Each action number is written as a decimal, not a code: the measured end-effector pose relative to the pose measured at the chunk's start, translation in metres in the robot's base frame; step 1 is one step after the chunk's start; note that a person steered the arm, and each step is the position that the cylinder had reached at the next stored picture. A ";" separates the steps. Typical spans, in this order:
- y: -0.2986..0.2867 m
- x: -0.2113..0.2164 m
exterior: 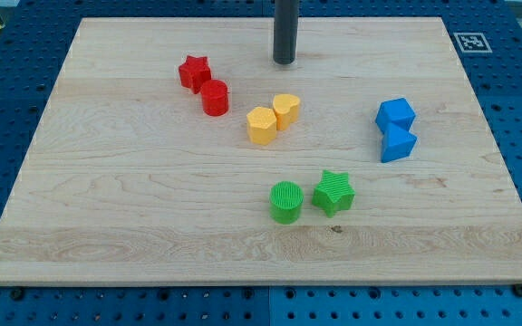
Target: Place your hand at the top left of the cube
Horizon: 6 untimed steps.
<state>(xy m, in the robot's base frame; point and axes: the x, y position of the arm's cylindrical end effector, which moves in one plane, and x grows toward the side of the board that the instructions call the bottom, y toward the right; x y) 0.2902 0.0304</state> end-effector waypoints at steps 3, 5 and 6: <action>0.060 0.042; 0.117 0.059; 0.102 0.067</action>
